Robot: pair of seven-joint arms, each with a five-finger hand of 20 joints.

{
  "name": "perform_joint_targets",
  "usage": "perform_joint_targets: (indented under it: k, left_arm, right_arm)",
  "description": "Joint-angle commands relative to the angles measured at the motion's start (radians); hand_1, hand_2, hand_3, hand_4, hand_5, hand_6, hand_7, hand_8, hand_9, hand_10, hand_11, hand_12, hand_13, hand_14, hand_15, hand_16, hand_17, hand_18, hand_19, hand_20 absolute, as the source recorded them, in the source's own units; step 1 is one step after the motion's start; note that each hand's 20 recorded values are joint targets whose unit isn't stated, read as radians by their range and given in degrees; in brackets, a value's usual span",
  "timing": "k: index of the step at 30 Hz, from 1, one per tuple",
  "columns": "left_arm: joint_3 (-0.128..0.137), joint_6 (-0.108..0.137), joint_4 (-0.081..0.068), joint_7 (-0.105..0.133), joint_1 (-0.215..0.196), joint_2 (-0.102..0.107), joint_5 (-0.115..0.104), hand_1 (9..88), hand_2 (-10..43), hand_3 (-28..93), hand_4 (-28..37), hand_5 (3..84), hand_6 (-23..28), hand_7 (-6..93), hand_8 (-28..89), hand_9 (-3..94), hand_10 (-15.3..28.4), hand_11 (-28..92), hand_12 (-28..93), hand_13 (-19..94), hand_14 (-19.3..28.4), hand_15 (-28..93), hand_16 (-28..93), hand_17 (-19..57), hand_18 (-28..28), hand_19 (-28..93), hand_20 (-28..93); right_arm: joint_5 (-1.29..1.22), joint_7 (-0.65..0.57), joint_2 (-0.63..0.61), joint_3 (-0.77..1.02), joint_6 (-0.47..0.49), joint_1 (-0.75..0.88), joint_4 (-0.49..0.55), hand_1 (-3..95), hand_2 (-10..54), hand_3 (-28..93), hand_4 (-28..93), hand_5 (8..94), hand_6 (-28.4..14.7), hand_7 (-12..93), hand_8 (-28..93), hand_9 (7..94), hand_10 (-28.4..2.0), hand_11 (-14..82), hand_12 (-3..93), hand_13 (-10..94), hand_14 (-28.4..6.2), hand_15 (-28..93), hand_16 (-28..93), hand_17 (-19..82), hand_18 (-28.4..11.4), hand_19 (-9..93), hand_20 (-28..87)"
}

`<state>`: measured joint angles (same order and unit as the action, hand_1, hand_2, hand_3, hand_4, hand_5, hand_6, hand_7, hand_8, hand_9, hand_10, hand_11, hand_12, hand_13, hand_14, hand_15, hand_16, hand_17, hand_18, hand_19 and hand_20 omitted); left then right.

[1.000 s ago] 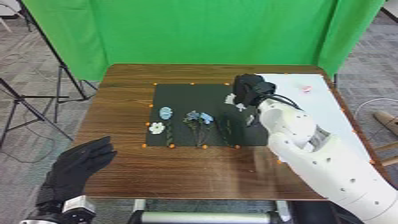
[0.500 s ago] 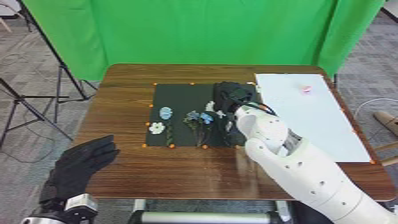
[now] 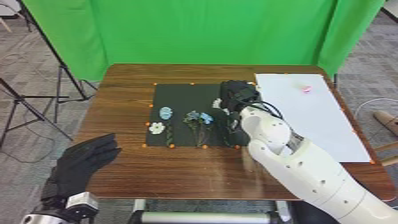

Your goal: Arrange flowers

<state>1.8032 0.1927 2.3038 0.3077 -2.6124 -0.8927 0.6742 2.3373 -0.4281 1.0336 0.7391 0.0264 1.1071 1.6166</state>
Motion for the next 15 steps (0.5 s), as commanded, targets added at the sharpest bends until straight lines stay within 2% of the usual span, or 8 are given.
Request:
perform_joint_targets:
  k: [1,3,7,9,12,13,15]
  left_arm:
    - [0.004,-0.004,-0.003,0.006,-0.013,0.012,-0.005,26.7,3.1,82,-14.5,46.5,14.2,12.8,-8,37.3,22.1,34,10,26,27.4,55,-11,-9.4,21.8,57,16]
    - [0.006,-0.011,-0.003,-0.006,-0.010,0.004,0.000,26.8,3.2,82,-14.6,46.4,14.3,12.7,-8,37.3,22.0,35,10,26,27.3,55,-11,-9.4,21.8,57,16]
    - [0.004,-0.013,-0.005,-0.010,-0.006,-0.004,0.005,26.7,3.2,82,-14.5,46.3,14.2,12.8,-8,37.1,21.7,35,10,26,27.1,55,-11,-9.3,21.7,56,16]
    - [0.001,-0.001,-0.005,0.007,-0.014,0.017,-0.008,26.7,3.2,82,-14.5,46.2,14.1,12.9,-8,37.0,21.6,35,10,26,27.1,54,-11,-9.3,21.7,56,16]
    - [0.003,-0.006,-0.004,-0.003,-0.015,0.004,-0.001,26.7,3.3,82,-14.4,46.0,14.0,13.0,-8,36.9,21.5,35,10,26,26.8,54,-11,-9.3,21.5,56,16]
    - [0.005,-0.004,-0.004,0.003,-0.021,0.011,-0.006,26.7,3.3,82,-14.4,46.0,14.0,13.0,-8,36.9,21.5,35,10,26,26.8,54,-11,-9.2,21.5,56,16]
    - [0.008,-0.003,-0.002,0.001,-0.023,0.004,-0.003,26.7,3.3,82,-14.4,46.0,14.0,13.0,-8,36.9,21.4,35,10,26,26.6,54,-11,-9.3,21.5,56,16]
  right_arm:
    - [0.020,0.012,0.007,-0.001,0.032,0.015,0.019,51.0,-9.5,78,-28,79.5,2.3,20,-1,87.1,-6.3,16.7,37.5,66,-3.2,60,35,24,-20.0,80,20]
    - [0.022,0.005,0.013,0.004,0.052,0.023,0.021,50.7,-9.5,79,-28,77.8,2.2,21,-2,86.5,-6.3,15.1,38.7,65,-3.0,60,35,24,-20.0,80,20]
    - [0.017,0.005,0.018,0.012,0.085,0.029,0.021,50.1,-9.5,79,-28,74.4,1.2,21,-3,84.1,-6.4,14.6,38.6,62,-3.0,61,35,22,-19.9,79,20]
    - [0.024,0.007,0.016,0.017,0.101,0.034,0.025,49.9,-9.5,79,-28,72.8,1.1,21,-3,82.5,-6.4,14.5,38.3,61,-3.3,61,34,21,-19.9,78,20]
    - [0.012,-0.001,0.010,0.024,0.135,0.042,0.042,49.5,-9.5,80,-28,70.7,0.7,21,-4,80.0,-6.8,14.7,37.8,58,-3.9,62,34,20,-20.1,77,20]
    - [0.013,-0.001,0.007,0.023,0.139,0.043,0.046,49.3,-9.5,80,-28,69.9,0.6,21,-4,79.2,-7.0,14.9,37.8,57,-4.2,62,34,19,-20.3,77,20]
    - [0.015,-0.001,0.003,0.023,0.163,0.042,0.055,49.0,-9.5,80,-28,68.2,0.5,20,-5,77.9,-7.6,15.0,37.4,56,-4.8,63,33,18,-20.3,77,21]
